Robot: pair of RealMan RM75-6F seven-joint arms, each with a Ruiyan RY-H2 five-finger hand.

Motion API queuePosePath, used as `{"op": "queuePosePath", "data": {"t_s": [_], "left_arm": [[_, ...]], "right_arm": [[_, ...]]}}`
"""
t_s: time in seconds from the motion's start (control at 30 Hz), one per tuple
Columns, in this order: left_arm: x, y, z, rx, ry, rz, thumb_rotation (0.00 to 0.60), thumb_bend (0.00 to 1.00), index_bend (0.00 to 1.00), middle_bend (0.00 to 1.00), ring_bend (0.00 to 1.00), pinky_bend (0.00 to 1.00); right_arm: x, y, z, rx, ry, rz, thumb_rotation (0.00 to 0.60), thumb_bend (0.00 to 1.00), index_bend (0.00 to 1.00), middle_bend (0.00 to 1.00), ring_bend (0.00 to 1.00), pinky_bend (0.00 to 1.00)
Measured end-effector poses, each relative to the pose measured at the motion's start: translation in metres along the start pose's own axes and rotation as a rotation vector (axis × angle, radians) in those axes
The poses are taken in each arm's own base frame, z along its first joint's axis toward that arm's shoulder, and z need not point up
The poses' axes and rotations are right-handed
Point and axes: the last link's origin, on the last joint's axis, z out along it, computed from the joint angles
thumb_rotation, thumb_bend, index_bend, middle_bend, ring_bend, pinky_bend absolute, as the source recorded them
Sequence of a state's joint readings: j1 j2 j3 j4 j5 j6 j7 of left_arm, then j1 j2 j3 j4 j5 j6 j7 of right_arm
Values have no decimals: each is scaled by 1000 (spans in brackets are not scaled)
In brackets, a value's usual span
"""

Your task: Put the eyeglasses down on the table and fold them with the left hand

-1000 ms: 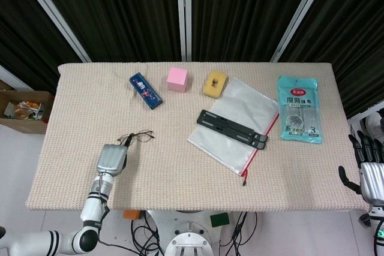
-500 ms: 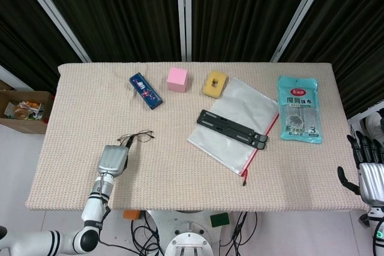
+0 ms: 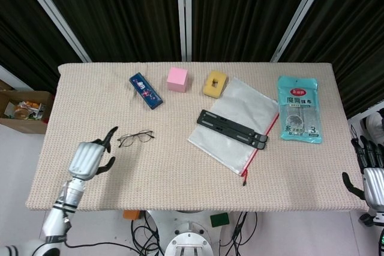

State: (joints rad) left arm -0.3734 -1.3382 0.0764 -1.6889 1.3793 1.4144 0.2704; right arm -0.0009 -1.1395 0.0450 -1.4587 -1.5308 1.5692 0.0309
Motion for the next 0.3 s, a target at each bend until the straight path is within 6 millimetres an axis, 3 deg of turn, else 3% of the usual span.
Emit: {"op": "queuePosePath", "data": {"t_s": [0.07, 0.17, 0.3], "left_arm": [[9, -24, -25, 35, 12, 39, 233, 60, 0, 0, 0, 159], [14, -42, -58, 90, 48, 83, 192, 46, 0, 0, 0, 148], [16, -56, -79, 112, 72, 84, 154, 33, 0, 0, 0, 138]], "right_arm": [[-2, 5, -5, -15, 16, -29, 560, 330, 0, 0, 0, 0], [-8, 10, -16, -48, 23, -47, 514, 327, 0, 0, 0, 0], [-11, 11, -18, -56, 15, -54, 509, 330, 0, 0, 0, 0]]}}
